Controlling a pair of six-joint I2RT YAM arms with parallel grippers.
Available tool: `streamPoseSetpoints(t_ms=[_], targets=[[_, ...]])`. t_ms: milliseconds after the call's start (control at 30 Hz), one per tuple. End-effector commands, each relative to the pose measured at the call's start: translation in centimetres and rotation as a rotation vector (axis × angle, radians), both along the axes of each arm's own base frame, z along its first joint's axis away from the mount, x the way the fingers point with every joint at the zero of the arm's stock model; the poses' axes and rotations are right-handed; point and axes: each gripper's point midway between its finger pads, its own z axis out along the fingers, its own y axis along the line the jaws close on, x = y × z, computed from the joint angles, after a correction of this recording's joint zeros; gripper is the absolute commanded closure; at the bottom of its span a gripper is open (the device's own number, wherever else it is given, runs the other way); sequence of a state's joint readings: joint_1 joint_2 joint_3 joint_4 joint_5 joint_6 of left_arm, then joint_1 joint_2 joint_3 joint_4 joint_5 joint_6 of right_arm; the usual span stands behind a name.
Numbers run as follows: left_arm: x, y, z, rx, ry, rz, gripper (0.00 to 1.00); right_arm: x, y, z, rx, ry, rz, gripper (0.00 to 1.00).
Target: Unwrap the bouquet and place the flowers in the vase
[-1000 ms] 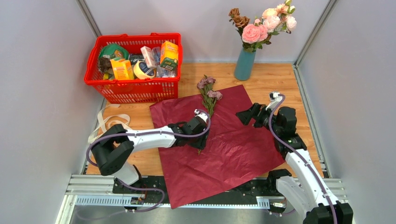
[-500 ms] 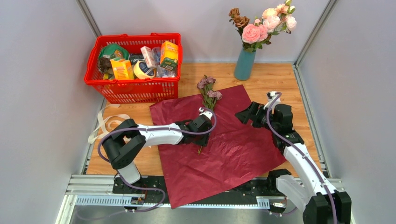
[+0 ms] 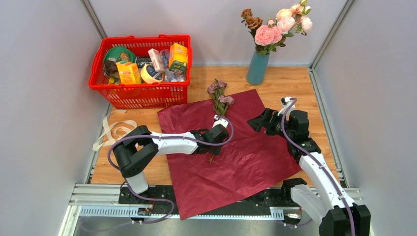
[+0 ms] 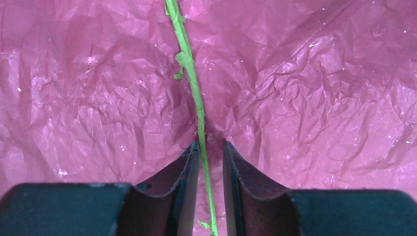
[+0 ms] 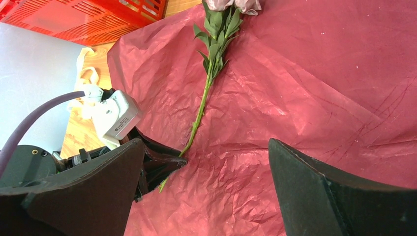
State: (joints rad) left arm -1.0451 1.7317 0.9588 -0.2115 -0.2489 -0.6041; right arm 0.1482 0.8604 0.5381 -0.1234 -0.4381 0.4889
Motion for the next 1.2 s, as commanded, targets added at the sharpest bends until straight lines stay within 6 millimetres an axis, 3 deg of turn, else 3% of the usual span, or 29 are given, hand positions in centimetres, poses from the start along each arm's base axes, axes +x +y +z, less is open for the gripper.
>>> streamPoseSetpoints(t_ms=[0, 267, 367, 567, 733, 833, 1167], targets=[[-1.5, 1.3, -2.5, 0.088, 0.068, -0.003, 0.71, 0.2, 0.2, 2.0, 0.013, -0.055, 0.012, 0.00], [-1.4, 1.8, -2.3, 0.114, 0.059, -0.005, 0.90, 0.1, 0.3, 1.9, 0.023, -0.050, 0.013, 0.00], [-0.8, 2.0, -0.9, 0.109, 0.025, 0.020, 1.00, -0.2, 0.6, 1.0, 0.038, -0.029, 0.023, 0.00], [-1.0, 1.1, 2.9, -0.042, -0.018, 0.019, 1.00, -0.6, 1.9, 0.7, 0.187, -0.011, 0.042, 0.01], [-1.6, 0.9, 4.8, -0.140, -0.031, 0.011, 1.00, -0.7, 3.2, 0.2, 0.304, 0.006, 0.077, 0.05], [-1.8, 0.4, 6.5, -0.211, -0.049, -0.004, 1.00, -0.6, 3.9, -1.1, 0.320, 0.050, 0.091, 0.09], [-4.1, 0.7, 7.7, -0.319, -0.062, -0.087, 1.00, 0.0, 8.2, -2.9, 0.371, 0.132, 0.198, 0.20]])
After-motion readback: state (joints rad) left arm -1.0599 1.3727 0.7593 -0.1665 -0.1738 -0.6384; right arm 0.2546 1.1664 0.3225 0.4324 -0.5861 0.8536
